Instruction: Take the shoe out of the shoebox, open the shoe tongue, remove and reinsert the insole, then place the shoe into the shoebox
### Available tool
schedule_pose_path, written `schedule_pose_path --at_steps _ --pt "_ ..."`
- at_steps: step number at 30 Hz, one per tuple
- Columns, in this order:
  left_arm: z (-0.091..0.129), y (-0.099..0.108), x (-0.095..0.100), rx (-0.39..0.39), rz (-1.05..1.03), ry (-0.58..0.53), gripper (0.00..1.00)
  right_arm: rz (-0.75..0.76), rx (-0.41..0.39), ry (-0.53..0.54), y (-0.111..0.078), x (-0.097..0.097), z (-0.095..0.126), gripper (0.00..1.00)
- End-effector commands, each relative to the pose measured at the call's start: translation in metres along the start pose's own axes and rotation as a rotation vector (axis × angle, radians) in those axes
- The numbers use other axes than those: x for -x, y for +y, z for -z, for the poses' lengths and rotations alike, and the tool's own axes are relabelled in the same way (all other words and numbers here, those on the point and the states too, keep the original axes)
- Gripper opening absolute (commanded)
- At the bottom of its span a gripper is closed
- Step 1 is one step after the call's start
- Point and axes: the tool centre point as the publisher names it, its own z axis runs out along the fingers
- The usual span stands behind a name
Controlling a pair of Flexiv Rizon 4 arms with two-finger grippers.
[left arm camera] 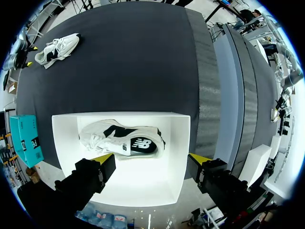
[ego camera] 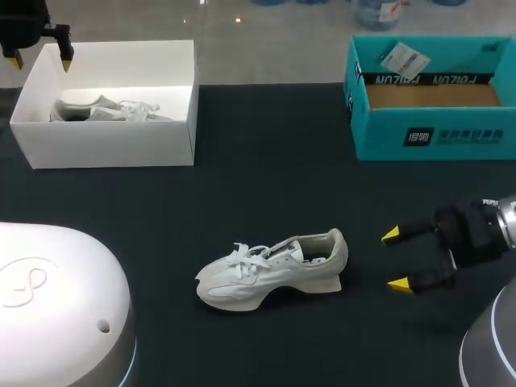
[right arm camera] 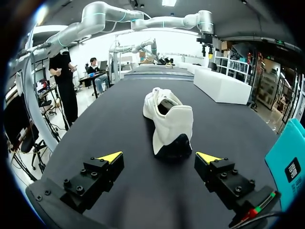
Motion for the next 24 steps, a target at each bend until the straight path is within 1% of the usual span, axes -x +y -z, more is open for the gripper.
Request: schedule_pose_path --at_steps 1,12,19,24 --pt "0.0 -0.001 0.0 0.003 -0.001 0.002 1.0 0.006 0.003 0.015 -0.002 0.008 -0.008 1.0" --pt "0.0 -0.001 0.0 0.003 -0.001 0.002 1.0 0.011 0.023 0.017 -0.005 0.01 -0.023 1.0" --pt "0.0 -0.001 0.0 0.003 -0.001 0.002 1.0 0.002 0.034 0.025 -0.011 0.009 -0.033 1.0" --pt "0.0 -0.001 0.0 0.003 -0.001 0.002 1.0 -0.001 0.039 0.021 -0.009 0.011 -0.042 1.0"
